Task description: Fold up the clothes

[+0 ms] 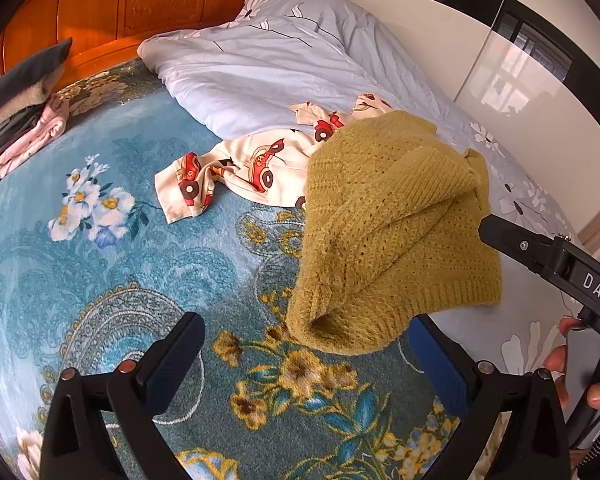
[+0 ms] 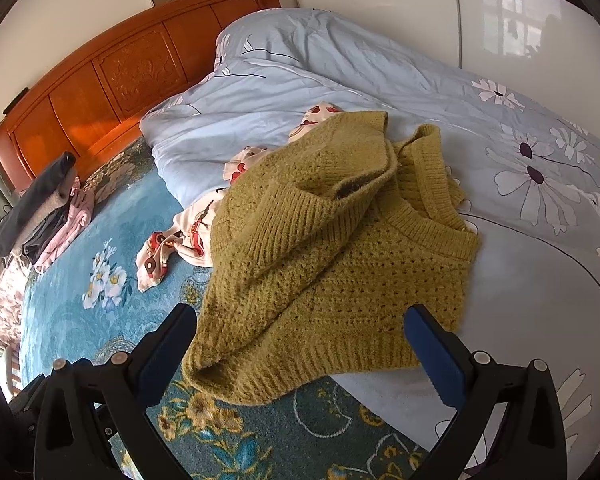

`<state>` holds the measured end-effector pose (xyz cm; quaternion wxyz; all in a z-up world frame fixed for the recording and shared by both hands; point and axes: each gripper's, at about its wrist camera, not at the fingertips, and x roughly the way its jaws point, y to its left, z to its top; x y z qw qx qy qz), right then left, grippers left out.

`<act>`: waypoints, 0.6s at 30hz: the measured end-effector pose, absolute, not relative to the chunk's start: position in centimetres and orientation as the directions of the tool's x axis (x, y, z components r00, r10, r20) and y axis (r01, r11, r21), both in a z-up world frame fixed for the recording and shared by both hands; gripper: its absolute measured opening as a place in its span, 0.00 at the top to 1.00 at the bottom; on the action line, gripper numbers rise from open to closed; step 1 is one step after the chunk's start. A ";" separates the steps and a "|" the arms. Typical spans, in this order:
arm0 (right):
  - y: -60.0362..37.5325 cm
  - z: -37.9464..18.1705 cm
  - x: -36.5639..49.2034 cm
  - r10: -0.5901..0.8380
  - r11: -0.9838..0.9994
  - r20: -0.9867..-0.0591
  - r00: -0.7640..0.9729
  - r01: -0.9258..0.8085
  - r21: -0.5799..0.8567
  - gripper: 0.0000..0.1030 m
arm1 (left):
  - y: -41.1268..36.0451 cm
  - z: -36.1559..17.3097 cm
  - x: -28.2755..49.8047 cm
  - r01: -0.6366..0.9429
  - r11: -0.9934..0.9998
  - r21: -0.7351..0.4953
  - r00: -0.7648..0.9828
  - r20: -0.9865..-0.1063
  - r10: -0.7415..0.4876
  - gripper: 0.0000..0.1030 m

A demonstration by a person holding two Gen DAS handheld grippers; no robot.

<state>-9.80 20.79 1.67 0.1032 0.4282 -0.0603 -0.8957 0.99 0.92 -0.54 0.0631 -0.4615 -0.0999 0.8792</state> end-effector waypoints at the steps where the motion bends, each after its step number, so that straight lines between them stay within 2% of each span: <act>1: 20.8 1.6 -10.0 -0.236 -0.972 -0.756 -0.610 0.132 0.196 0.00 | 1.0 -0.6 0.9 -0.018 -0.972 -0.233 -0.566 -0.799 0.202 0.00; 18: 22.6 -1.1 -12.8 -0.251 -0.968 -0.789 -0.561 0.125 0.219 0.00 | 3.7 -3.1 -1.4 -0.009 -0.967 -0.253 -0.522 -0.824 0.220 0.00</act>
